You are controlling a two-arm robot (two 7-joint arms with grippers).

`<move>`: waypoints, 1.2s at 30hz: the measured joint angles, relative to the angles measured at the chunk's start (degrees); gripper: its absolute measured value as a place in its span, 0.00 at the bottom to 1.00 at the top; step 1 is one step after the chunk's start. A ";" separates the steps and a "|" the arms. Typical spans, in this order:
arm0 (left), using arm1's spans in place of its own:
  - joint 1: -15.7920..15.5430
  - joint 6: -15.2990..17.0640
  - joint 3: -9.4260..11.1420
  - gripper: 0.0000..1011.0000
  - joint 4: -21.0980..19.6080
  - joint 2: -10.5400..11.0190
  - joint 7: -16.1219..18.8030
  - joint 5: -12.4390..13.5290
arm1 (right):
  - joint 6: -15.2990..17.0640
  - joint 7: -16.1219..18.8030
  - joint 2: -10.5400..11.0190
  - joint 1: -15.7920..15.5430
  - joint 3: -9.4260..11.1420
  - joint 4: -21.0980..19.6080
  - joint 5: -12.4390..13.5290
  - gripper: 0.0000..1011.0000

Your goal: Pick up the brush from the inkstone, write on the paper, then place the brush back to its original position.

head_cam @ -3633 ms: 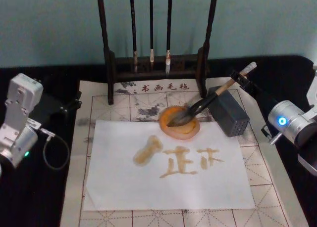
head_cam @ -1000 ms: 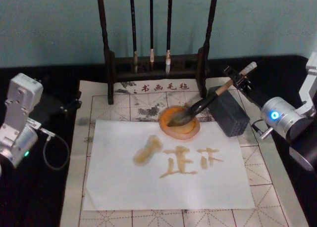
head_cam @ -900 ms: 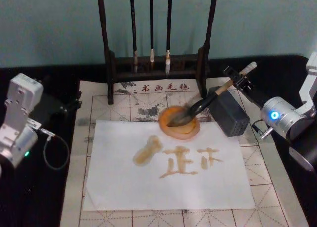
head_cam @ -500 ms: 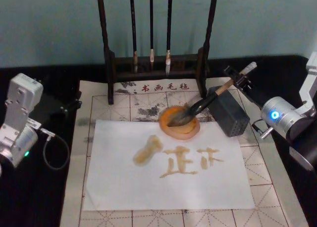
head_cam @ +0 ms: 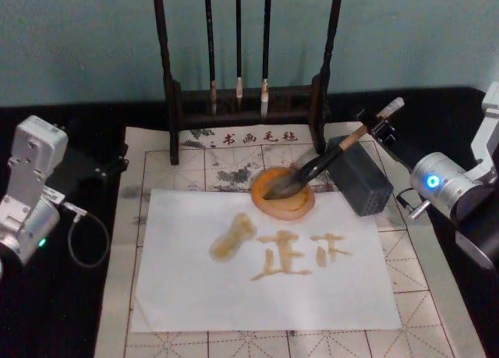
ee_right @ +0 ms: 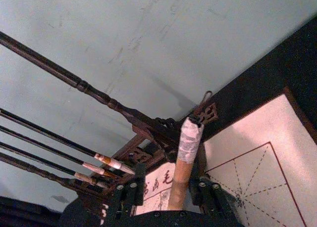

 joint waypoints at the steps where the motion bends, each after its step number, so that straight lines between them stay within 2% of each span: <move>1: 0.00 0.00 0.00 0.99 0.00 0.00 0.00 0.00 | 0.00 0.01 0.00 0.00 0.00 0.01 -0.01 0.56; 7: 0.00 0.00 0.00 0.99 0.00 0.00 0.00 0.00 | 0.00 0.02 0.00 0.00 0.00 0.02 -0.04 0.36; 8: 0.00 0.00 0.00 0.99 0.00 0.00 0.00 0.00 | 0.00 0.02 0.00 0.00 0.00 0.02 -0.05 0.30; 10: 0.00 0.00 0.00 0.99 0.00 0.00 0.00 0.00 | 0.00 0.02 0.00 0.00 0.00 0.02 -0.05 0.29; 12: 0.00 0.00 0.00 0.99 0.00 0.00 0.00 0.00 | 0.00 0.03 0.00 0.00 0.00 0.02 -0.05 0.21; 14: -0.01 0.00 0.00 0.99 0.00 0.00 0.00 0.00 | 0.00 0.03 0.00 0.00 0.00 0.02 -0.05 0.18; 26: 0.00 0.00 0.00 0.99 0.00 0.00 0.00 0.00 | -0.01 0.02 0.00 0.00 0.00 0.03 -0.05 0.18; 36: 0.00 0.00 0.00 0.99 0.00 0.00 0.00 0.00 | -1.85 1.10 1.28 0.48 -1.40 -0.91 0.45 0.18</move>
